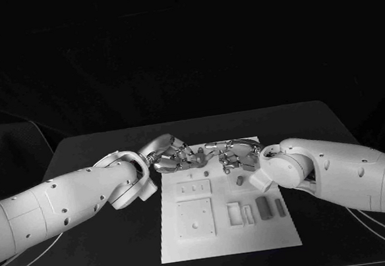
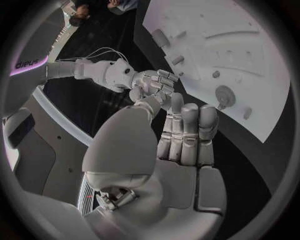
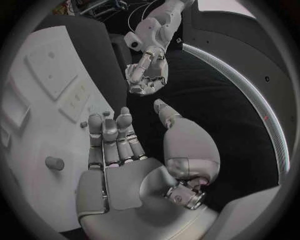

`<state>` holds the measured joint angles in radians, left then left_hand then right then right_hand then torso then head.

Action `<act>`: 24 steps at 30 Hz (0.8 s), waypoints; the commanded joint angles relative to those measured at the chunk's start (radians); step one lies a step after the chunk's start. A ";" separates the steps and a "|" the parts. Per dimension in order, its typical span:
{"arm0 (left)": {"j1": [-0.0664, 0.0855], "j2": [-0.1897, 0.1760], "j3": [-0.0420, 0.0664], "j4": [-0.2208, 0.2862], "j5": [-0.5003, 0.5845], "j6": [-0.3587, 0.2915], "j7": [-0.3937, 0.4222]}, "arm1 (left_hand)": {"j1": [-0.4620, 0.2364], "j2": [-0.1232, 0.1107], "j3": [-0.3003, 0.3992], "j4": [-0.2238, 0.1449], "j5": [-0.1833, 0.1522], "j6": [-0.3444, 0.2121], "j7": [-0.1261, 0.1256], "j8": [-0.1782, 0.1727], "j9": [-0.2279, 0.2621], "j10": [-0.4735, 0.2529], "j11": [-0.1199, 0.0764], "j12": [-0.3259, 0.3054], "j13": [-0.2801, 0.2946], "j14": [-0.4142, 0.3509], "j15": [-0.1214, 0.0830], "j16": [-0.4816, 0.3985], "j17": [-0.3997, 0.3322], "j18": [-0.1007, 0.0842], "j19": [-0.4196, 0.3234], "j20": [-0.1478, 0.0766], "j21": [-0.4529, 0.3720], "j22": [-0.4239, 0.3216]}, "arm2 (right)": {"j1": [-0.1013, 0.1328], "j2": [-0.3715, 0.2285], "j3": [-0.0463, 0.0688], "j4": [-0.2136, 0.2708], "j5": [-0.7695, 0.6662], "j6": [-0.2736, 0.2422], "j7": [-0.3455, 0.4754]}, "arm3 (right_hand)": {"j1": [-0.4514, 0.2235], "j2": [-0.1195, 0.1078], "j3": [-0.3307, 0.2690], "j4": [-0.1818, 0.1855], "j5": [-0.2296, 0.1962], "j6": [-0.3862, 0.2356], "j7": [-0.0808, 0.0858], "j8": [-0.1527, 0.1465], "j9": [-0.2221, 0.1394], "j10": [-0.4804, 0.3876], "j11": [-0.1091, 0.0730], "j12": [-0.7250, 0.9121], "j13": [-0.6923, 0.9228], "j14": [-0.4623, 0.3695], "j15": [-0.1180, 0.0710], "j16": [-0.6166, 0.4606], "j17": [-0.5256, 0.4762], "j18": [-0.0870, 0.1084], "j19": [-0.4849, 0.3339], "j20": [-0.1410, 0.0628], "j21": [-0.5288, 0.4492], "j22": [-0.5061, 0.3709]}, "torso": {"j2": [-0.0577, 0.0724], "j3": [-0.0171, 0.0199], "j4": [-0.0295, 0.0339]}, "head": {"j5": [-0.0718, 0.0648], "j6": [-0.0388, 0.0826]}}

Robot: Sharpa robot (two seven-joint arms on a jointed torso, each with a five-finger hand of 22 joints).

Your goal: Assemble the parts on the task board

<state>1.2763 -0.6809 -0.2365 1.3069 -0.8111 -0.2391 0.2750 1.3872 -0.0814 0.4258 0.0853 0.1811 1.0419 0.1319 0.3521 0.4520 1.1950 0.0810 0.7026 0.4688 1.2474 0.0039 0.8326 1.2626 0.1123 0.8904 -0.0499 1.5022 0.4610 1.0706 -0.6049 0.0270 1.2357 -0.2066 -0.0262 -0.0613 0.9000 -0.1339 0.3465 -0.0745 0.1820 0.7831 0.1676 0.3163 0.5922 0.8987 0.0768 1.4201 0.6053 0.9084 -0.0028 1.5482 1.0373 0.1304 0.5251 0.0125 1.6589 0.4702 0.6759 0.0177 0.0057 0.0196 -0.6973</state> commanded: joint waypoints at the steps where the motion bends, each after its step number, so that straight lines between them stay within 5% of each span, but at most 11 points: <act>1: 0.001 0.001 0.001 0.001 0.031 0.028 -0.011 | 0.021 0.026 0.011 -0.004 0.003 0.112 -0.013 0.055 0.084 0.053 -0.027 -0.006 -0.001 0.002 -0.008 0.006 0.002 0.026 0.003 -0.001 0.005 0.001 | 0.000 -0.010 0.002 0.003 0.009 -0.007 0.031 | -0.010 0.000 -0.007 0.001 -0.001 -0.008 -0.001 -0.004 -0.001 -0.008 0.001 0.002 -0.001 -0.008 0.001 -0.003 -0.001 -0.004 -0.007 0.000 0.099 -0.001 | 0.000 -0.0002 -0.0010 | 0.001 0.000; 7: 0.001 0.001 0.001 -0.001 0.039 0.064 -0.059 | 0.021 0.025 0.012 -0.004 0.003 0.113 -0.013 0.055 0.084 0.055 -0.027 -0.006 -0.001 0.002 -0.009 0.006 0.002 0.026 0.003 -0.001 0.006 0.001 | 0.000 -0.023 0.007 0.000 -0.004 -0.017 0.041 | -0.011 0.001 -0.008 0.001 -0.001 -0.008 0.000 -0.004 -0.001 -0.008 0.001 0.002 -0.001 -0.009 0.001 -0.003 -0.001 -0.004 -0.007 0.000 0.099 -0.001 | 0.000 0.0007 -0.0009 | 0.001 -0.001; 15: 0.005 0.013 0.001 -0.024 0.111 0.171 -0.317 | 0.001 0.018 0.012 0.007 0.002 0.119 -0.010 0.058 0.087 0.072 -0.027 -0.009 -0.004 0.003 -0.008 0.008 0.002 0.024 0.004 0.000 0.009 0.002 | 0.003 -0.045 0.025 0.006 -0.067 -0.028 0.069 | -0.013 0.007 -0.009 0.002 0.000 -0.007 -0.001 -0.003 -0.001 -0.008 0.001 0.003 -0.001 -0.009 0.001 -0.003 -0.001 -0.003 -0.007 0.000 0.099 -0.001 | -0.001 0.0012 -0.0012 | -0.002 -0.003; 20: 0.021 0.030 0.001 -0.036 0.157 0.212 -0.444 | -0.015 0.015 0.014 0.016 0.004 0.129 -0.013 0.062 0.090 0.090 -0.029 -0.010 -0.007 0.007 -0.010 0.012 0.003 0.025 0.007 0.000 0.013 0.003 | 0.017 -0.052 0.028 -0.009 -0.089 -0.031 0.066 | -0.013 0.007 -0.009 0.002 0.000 -0.007 -0.001 -0.003 -0.001 -0.008 0.001 0.003 -0.001 -0.009 0.001 -0.003 -0.001 -0.003 -0.007 0.000 0.099 -0.001 | -0.001 0.0004 -0.0015 | -0.005 -0.003; 24: 0.045 0.059 0.001 -0.058 0.195 0.310 -0.578 | -0.016 0.016 0.018 0.014 0.006 0.135 -0.015 0.064 0.092 0.100 -0.032 -0.010 -0.007 0.012 -0.012 0.016 0.004 0.026 0.011 -0.001 0.016 0.004 | 0.022 -0.052 0.029 -0.034 -0.105 -0.032 0.067 | -0.011 0.009 -0.009 0.000 0.000 -0.006 -0.001 -0.002 -0.001 -0.009 0.000 0.003 -0.001 -0.009 0.001 -0.003 -0.001 -0.003 -0.007 0.000 0.099 -0.001 | -0.001 0.0003 -0.0004 | -0.007 -0.003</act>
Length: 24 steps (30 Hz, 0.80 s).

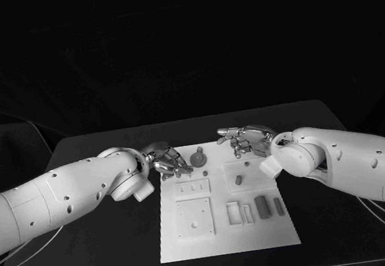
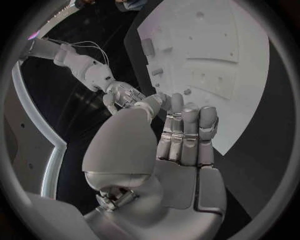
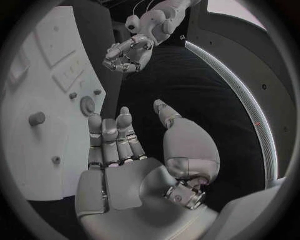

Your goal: Assemble the parts on the task board

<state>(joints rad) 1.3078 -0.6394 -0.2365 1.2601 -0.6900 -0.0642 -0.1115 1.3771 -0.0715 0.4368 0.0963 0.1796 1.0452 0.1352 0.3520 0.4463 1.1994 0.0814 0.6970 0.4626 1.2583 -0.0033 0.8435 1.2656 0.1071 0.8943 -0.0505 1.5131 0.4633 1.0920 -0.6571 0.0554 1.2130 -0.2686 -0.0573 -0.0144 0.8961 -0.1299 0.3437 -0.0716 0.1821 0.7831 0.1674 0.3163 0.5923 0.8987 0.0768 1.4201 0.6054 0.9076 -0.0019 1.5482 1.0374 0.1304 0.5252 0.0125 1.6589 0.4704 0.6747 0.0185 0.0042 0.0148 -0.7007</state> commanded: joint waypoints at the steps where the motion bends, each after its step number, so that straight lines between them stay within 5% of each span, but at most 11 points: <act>1: 0.019 0.025 0.001 -0.020 0.080 0.156 -0.208 | -0.010 0.005 0.007 0.004 0.007 0.134 -0.019 0.065 0.098 0.099 -0.033 -0.004 -0.001 0.002 -0.006 0.006 0.001 0.032 0.008 -0.001 0.006 0.002 | 0.001 0.002 0.000 -0.015 -0.046 0.000 0.020 | -0.006 0.005 -0.006 -0.004 0.000 -0.006 -0.001 -0.002 -0.001 -0.009 0.000 0.003 -0.001 -0.008 0.000 -0.003 -0.001 -0.003 -0.007 -0.001 0.099 -0.001 | 0.000 -0.0003 0.0012 | -0.002 -0.001; 13: 0.043 0.132 0.001 -0.120 0.135 0.209 -0.342 | -0.056 0.011 0.014 0.003 0.033 0.181 -0.032 0.079 0.107 0.167 -0.054 0.001 0.000 0.037 -0.023 0.034 0.008 0.040 0.037 -0.009 0.032 0.010 | 0.007 0.011 0.003 -0.046 -0.138 -0.025 0.077 | 0.011 0.011 -0.005 -0.020 0.001 -0.004 -0.001 0.000 0.000 -0.011 -0.001 0.004 -0.001 -0.009 -0.001 -0.001 -0.001 0.000 -0.009 -0.003 0.100 -0.001 | -0.001 -0.0003 0.0006 | -0.001 -0.016; 19: 0.048 0.179 0.001 -0.154 0.127 0.204 -0.393 | -0.084 -0.002 0.037 -0.013 0.135 0.217 -0.041 0.080 0.108 0.209 -0.069 0.010 0.007 0.066 -0.040 0.075 0.018 0.049 0.066 -0.018 0.062 0.022 | 0.032 0.018 0.005 -0.087 -0.227 -0.034 0.112 | 0.022 0.014 -0.004 -0.028 0.001 -0.001 -0.001 0.003 0.001 -0.011 -0.002 0.006 -0.001 -0.008 -0.002 0.000 0.000 0.001 -0.009 -0.004 0.101 -0.001 | -0.001 0.0006 0.0014 | -0.005 -0.021; 21: 0.049 0.194 0.001 -0.163 0.119 0.201 -0.409 | -0.107 -0.009 0.045 -0.025 0.211 0.233 -0.046 0.083 0.109 0.225 -0.075 0.018 0.014 0.074 -0.046 0.097 0.024 0.053 0.076 -0.021 0.078 0.030 | 0.043 0.018 0.005 -0.097 -0.241 -0.036 0.116 | 0.024 0.014 -0.004 -0.030 0.001 0.000 -0.001 0.004 0.001 -0.011 -0.002 0.006 -0.001 -0.008 -0.002 0.001 0.000 0.002 -0.009 -0.004 0.102 -0.001 | -0.001 0.0002 0.0016 | -0.005 -0.023; 24: 0.050 0.220 0.001 -0.183 0.111 0.223 -0.414 | -0.125 -0.011 0.049 -0.036 0.264 0.246 -0.050 0.086 0.112 0.236 -0.080 0.027 0.021 0.081 -0.051 0.116 0.029 0.056 0.083 -0.023 0.092 0.036 | 0.056 0.021 0.005 -0.116 -0.244 -0.037 0.118 | 0.027 0.014 -0.004 -0.033 0.001 0.001 -0.002 0.004 0.001 -0.011 -0.002 0.007 -0.001 -0.008 -0.003 0.001 0.000 0.002 -0.009 -0.004 0.102 0.000 | 0.000 0.0005 0.0009 | -0.008 -0.027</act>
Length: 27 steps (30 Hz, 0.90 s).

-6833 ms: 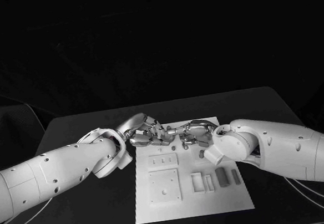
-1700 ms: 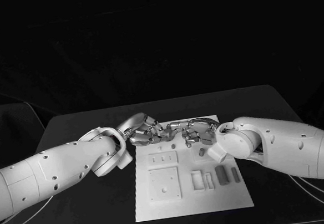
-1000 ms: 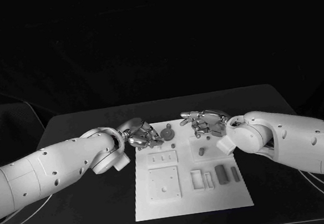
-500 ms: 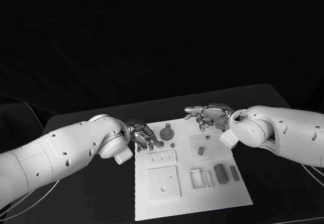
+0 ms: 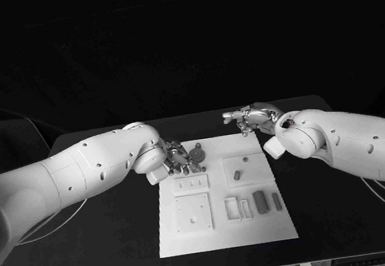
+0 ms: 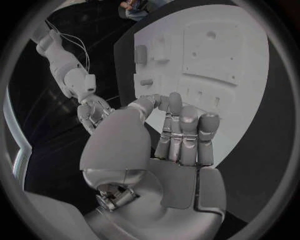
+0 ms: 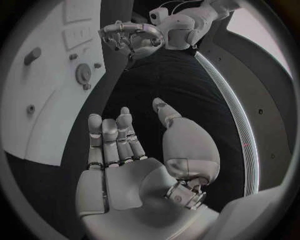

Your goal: Assemble the parts on the task board

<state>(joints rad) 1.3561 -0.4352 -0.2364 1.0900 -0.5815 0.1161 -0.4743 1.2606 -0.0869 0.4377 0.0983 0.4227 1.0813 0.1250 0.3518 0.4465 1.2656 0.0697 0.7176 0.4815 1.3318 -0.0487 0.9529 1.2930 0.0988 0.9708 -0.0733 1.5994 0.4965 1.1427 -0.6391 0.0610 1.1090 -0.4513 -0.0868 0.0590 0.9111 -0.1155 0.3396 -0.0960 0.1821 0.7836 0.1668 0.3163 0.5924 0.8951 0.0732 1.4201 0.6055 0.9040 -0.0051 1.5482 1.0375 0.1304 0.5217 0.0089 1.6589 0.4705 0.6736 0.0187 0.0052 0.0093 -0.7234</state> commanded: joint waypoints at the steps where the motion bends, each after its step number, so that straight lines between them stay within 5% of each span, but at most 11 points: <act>1: 0.002 0.024 0.001 -0.021 0.006 0.053 -0.057 | -0.023 0.002 0.052 -0.044 0.060 0.222 -0.043 0.091 0.114 0.180 -0.073 0.016 0.009 0.014 -0.010 0.023 0.006 0.067 0.014 -0.002 0.017 0.008 | 0.011 0.005 -0.001 -0.020 -0.062 -0.007 0.044 | 0.013 0.000 0.000 -0.009 0.001 0.000 -0.001 0.005 0.001 -0.007 0.001 0.007 -0.001 -0.004 0.001 0.001 0.000 0.002 -0.005 -0.001 0.102 -0.001 | 0.000 0.0000 0.0000 | -0.005 -0.007; 4: 0.003 0.050 0.001 -0.053 0.017 0.113 -0.074 | -0.034 0.001 0.055 -0.049 0.090 0.230 -0.046 0.094 0.116 0.186 -0.076 0.024 0.014 0.018 -0.013 0.034 0.009 0.069 0.019 -0.003 0.025 0.011 | 0.024 0.015 -0.001 -0.051 -0.062 -0.002 0.043 | 0.015 0.000 0.000 -0.010 0.001 0.001 -0.001 0.005 0.001 -0.007 0.001 0.007 -0.001 -0.004 0.000 0.001 0.000 0.002 -0.005 -0.001 0.102 -0.001 | 0.000 0.0010 0.0003 | -0.006 -0.012; 10: 0.002 0.079 0.001 -0.114 0.024 0.204 -0.095 | -0.035 0.001 0.055 -0.049 0.092 0.230 -0.046 0.094 0.116 0.187 -0.076 0.024 0.014 0.018 -0.013 0.035 0.009 0.069 0.019 -0.004 0.026 0.012 | 0.036 0.028 -0.001 -0.090 -0.062 -0.001 0.041 | 0.016 0.001 0.000 -0.011 0.001 0.001 -0.001 0.005 0.001 -0.007 0.001 0.007 -0.001 -0.004 0.000 0.001 0.000 0.002 -0.005 -0.001 0.102 -0.001 | 0.000 0.0007 0.0001 | -0.005 -0.022; 18: 0.001 0.101 0.001 -0.173 0.014 0.262 -0.126 | -0.044 0.010 0.057 -0.059 0.119 0.233 -0.047 0.097 0.118 0.188 -0.078 0.030 0.019 0.020 -0.016 0.046 0.012 0.072 0.023 -0.005 0.035 0.016 | 0.037 0.034 -0.001 -0.099 -0.063 0.003 0.040 | 0.023 0.003 0.001 -0.015 0.001 0.002 -0.001 0.006 0.002 -0.007 0.001 0.007 -0.002 -0.004 0.000 0.002 0.000 0.003 -0.006 -0.001 0.103 0.000 | 0.002 -0.0004 0.0001 | -0.004 -0.024; 23: 0.001 0.106 0.001 -0.168 -0.025 0.251 -0.128 | -0.046 0.011 0.057 -0.062 0.124 0.234 -0.047 0.097 0.118 0.189 -0.079 0.031 0.019 0.020 -0.016 0.048 0.013 0.072 0.023 -0.005 0.037 0.017 | 0.037 0.034 -0.001 -0.089 -0.066 0.004 0.040 | 0.028 0.003 0.002 -0.018 0.001 0.003 -0.001 0.006 0.002 -0.008 0.001 0.007 -0.002 -0.004 0.000 0.002 0.000 0.003 -0.006 -0.001 0.103 0.000 | 0.003 -0.0011 0.0000 | -0.004 -0.028; 24: 0.001 0.109 0.001 -0.170 -0.047 0.240 -0.127 | -0.059 0.021 0.056 -0.093 0.151 0.240 -0.050 0.104 0.123 0.192 -0.082 0.044 0.028 0.023 -0.020 0.064 0.016 0.075 0.025 -0.006 0.049 0.023 | 0.037 0.034 -0.001 -0.087 -0.066 0.005 0.040 | 0.028 0.003 0.002 -0.018 0.001 0.003 -0.001 0.006 0.002 -0.008 0.001 0.007 -0.002 -0.004 0.000 0.002 0.000 0.003 -0.006 -0.001 0.103 0.000 | 0.003 -0.0016 0.0004 | -0.003 -0.027; 27: 0.000 0.116 0.001 -0.181 -0.083 0.236 -0.128 | -0.069 0.022 0.056 -0.107 0.165 0.243 -0.051 0.108 0.126 0.195 -0.084 0.051 0.033 0.025 -0.022 0.073 0.017 0.077 0.026 -0.007 0.056 0.027 | 0.037 0.034 -0.001 -0.078 -0.069 0.005 0.037 | 0.030 0.004 0.002 -0.019 0.001 0.003 -0.001 0.007 0.002 -0.008 0.001 0.007 -0.002 -0.004 0.000 0.002 0.000 0.003 -0.006 -0.002 0.103 0.000 | 0.003 -0.0015 -0.0002 | -0.004 -0.031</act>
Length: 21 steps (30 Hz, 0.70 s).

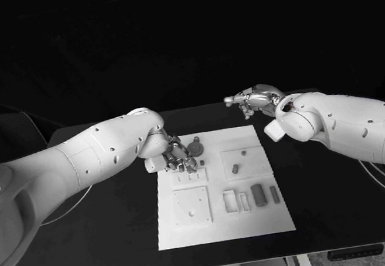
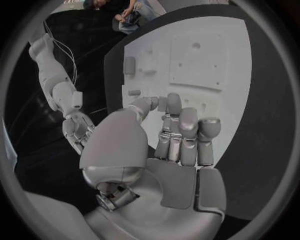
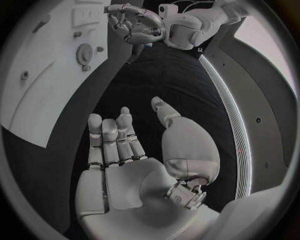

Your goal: Assemble the parts on the task board

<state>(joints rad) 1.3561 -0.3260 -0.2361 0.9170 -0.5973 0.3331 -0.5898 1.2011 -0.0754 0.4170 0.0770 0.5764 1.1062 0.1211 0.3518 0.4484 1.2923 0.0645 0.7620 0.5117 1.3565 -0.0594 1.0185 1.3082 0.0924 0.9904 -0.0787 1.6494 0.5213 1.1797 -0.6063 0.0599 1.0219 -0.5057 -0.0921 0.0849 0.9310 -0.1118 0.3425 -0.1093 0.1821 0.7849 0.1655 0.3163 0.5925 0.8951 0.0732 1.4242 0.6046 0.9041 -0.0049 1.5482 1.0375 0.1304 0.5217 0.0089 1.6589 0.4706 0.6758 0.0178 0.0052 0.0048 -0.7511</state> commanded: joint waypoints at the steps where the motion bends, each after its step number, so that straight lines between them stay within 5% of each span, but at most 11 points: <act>1: -0.001 0.008 0.001 -0.012 -0.070 0.021 -0.016 | -0.016 0.012 0.077 -0.094 0.021 0.221 -0.048 0.110 0.126 0.170 -0.080 0.011 0.005 0.002 -0.012 0.012 0.003 0.084 0.008 -0.001 0.010 0.004 | 0.000 0.001 0.000 0.012 -0.015 0.011 0.011 | 0.010 0.001 -0.001 -0.006 0.001 0.001 0.000 0.007 0.002 -0.008 0.001 0.003 -0.001 -0.005 -0.001 0.002 -0.001 0.003 -0.006 -0.002 0.103 0.000 | 0.001 -0.0004 -0.0004 | 0.002 -0.004; 11: -0.015 0.027 0.001 -0.039 -0.200 -0.016 -0.003 | -0.049 0.019 0.081 -0.126 0.062 0.232 -0.053 0.124 0.134 0.178 -0.086 0.031 0.018 0.011 -0.018 0.034 0.003 0.089 0.016 -0.002 0.029 0.013 | 0.000 0.000 0.000 0.029 -0.021 0.010 0.009 | 0.013 0.002 0.000 -0.007 0.001 0.002 0.000 0.007 0.002 -0.008 0.000 0.003 -0.001 -0.005 -0.001 0.002 -0.001 0.003 -0.006 -0.002 0.104 0.000 | 0.001 -0.0002 0.0000 | 0.002 -0.014; 21: -0.029 0.051 0.001 -0.057 -0.243 0.020 -0.014 | -0.091 0.030 0.088 -0.151 0.102 0.244 -0.060 0.151 0.149 0.190 -0.094 0.059 0.033 0.029 -0.026 0.065 0.002 0.097 0.032 -0.004 0.056 0.025 | 0.000 -0.001 0.000 0.047 -0.023 0.010 0.008 | 0.016 0.003 0.000 -0.008 0.001 0.002 0.000 0.007 0.002 -0.008 0.000 0.003 -0.001 -0.005 -0.001 0.002 -0.001 0.004 -0.006 -0.002 0.104 0.000 | 0.001 0.0000 -0.0009 | 0.002 -0.028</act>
<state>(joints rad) 1.3298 -0.2799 -0.2361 0.8623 -0.7904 0.3342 -0.5974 1.1134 -0.0493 0.3896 0.0495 0.6742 1.1231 0.1152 0.3519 0.5801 1.3123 0.0612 0.8169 0.5438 1.3707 -0.0732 1.0802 1.3079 0.0928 1.0155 -0.0824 1.6571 0.5451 1.1798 -0.6081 0.0598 1.0655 -0.5178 -0.0919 0.0840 0.9349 -0.1078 0.3425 -0.1093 0.1821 0.7864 0.1640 0.3205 0.5933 0.8952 0.0733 1.4241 0.6048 0.9036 -0.0042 1.5482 1.0376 0.1304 0.5217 0.0089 1.6589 0.4706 0.6769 0.0177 0.0041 0.0079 -0.7760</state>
